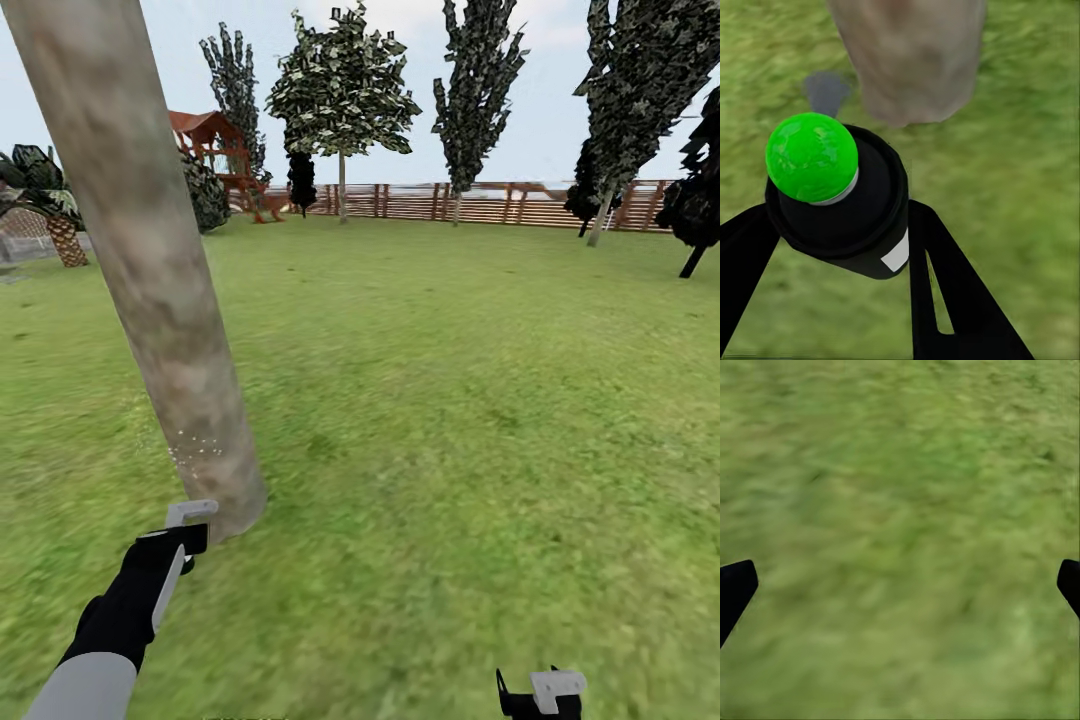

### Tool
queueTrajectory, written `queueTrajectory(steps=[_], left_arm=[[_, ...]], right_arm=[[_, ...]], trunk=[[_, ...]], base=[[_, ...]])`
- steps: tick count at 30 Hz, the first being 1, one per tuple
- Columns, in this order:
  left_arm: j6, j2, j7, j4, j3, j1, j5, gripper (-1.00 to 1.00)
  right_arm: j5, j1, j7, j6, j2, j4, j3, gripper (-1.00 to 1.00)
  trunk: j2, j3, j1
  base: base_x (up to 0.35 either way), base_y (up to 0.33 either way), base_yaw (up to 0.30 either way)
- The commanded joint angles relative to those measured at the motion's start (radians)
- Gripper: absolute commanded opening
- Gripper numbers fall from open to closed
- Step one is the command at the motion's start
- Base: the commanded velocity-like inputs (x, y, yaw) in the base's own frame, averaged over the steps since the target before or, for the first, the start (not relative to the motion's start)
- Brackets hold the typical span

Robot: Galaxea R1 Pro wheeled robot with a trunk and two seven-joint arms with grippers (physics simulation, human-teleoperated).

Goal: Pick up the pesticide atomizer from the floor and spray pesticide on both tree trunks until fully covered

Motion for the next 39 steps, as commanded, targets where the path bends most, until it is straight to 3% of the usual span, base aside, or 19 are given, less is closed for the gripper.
queueTrajectory(steps=[1, 12, 14, 15, 18, 21, 23, 24, 25, 28, 30, 33, 34, 37, 39], left_arm=[[0.005, -0.002, -0.004, -0.002, 0.000, -0.001, -0.010, -1.00], [0.018, 0.005, -0.018, -0.014, -0.008, -0.021, -0.005, -1.00], [0.021, 0.006, -0.021, -0.018, -0.010, -0.048, -0.007, -1.00], [0.021, -0.001, -0.022, -0.019, -0.016, -0.058, -0.008, -1.00], [0.024, -0.003, -0.024, -0.020, -0.095, -0.081, -0.004, -1.00], [0.057, 0.016, -0.026, -0.020, -0.124, -0.129, -0.004, -1.00], [0.089, 0.051, -0.032, -0.020, -0.127, -0.151, -0.002, -1.00], [0.099, 0.082, -0.065, -0.020, -0.127, -0.159, 0.000, -1.00], [0.102, 0.092, -0.112, -0.020, -0.129, -0.162, 0.000, -1.00], [0.105, 0.091, -0.226, -0.021, -0.135, -0.165, -0.003, -1.00], [0.107, 0.108, -0.249, -0.016, -0.131, -0.191, -0.007, -1.00], [0.109, 0.160, -0.253, -0.017, -0.132, -0.224, -0.005, -1.00], [0.113, 0.160, -0.253, -0.022, -0.136, -0.227, -0.007, -1.00], [0.144, 0.124, -0.253, -0.044, -0.168, -0.228, -0.008, -1.00], [0.155, 0.121, -0.253, -0.050, -0.173, -0.230, -0.002, -1.00]], right_arm=[[0.011, -0.001, -0.007, -0.003, 0.000, 0.002, -0.003, 1.00], [0.011, 0.000, -0.007, -0.002, 0.000, 0.002, -0.003, 1.00], [0.012, -0.001, -0.007, -0.002, 0.000, 0.002, -0.003, 1.00], [0.012, -0.001, -0.007, -0.002, 0.000, 0.003, -0.003, 1.00], [0.012, 0.000, -0.007, -0.002, -0.001, 0.003, -0.003, 1.00], [0.012, -0.001, -0.007, -0.002, -0.001, 0.003, -0.003, 1.00], [0.012, -0.001, -0.007, -0.002, -0.001, 0.003, -0.003, 1.00], [0.012, -0.001, -0.007, -0.002, 0.000, 0.003, -0.003, 1.00], [0.012, -0.001, -0.007, -0.003, 0.000, 0.003, -0.003, 1.00], [0.012, 0.000, -0.007, -0.003, -0.001, 0.003, -0.003, 1.00], [0.012, -0.001, -0.007, -0.002, -0.001, 0.003, -0.003, 1.00], [0.012, -0.001, -0.006, -0.003, -0.001, 0.003, -0.003, 1.00], [0.012, -0.001, -0.006, -0.002, 0.000, 0.003, -0.003, 1.00], [0.012, -0.001, -0.006, -0.002, 0.000, 0.003, -0.003, 1.00], [0.012, -0.001, -0.006, -0.003, -0.001, 0.003, -0.003, 1.00]], trunk=[[0.000, -0.001, 0.000], [0.000, -0.001, 0.000], [0.000, -0.001, 0.000], [0.000, -0.001, 0.000], [0.000, -0.001, 0.000], [0.000, -0.001, 0.000], [0.000, -0.001, 0.000], [0.000, -0.001, 0.000], [0.000, -0.001, 0.000], [0.000, -0.001, 0.000], [0.000, -0.001, 0.000], [0.000, -0.001, 0.000], [0.000, -0.001, 0.000], [0.000, -0.001, 0.000], [0.000, -0.001, 0.000]], base=[[0.014, -0.010, 0.272], [0.002, -0.001, 0.251], [0.000, 0.000, 0.045], [0.000, 0.000, 0.015], [0.000, 0.000, 0.005], [0.000, 0.000, 0.000], [0.000, 0.000, 0.000], [0.000, 0.000, 0.000], [0.000, 0.000, 0.000], [0.000, 0.000, 0.000], [0.000, 0.000, 0.000], [0.000, 0.000, 0.000], [0.000, 0.000, 0.000], [0.000, 0.000, 0.000], [0.000, 0.000, 0.000]])
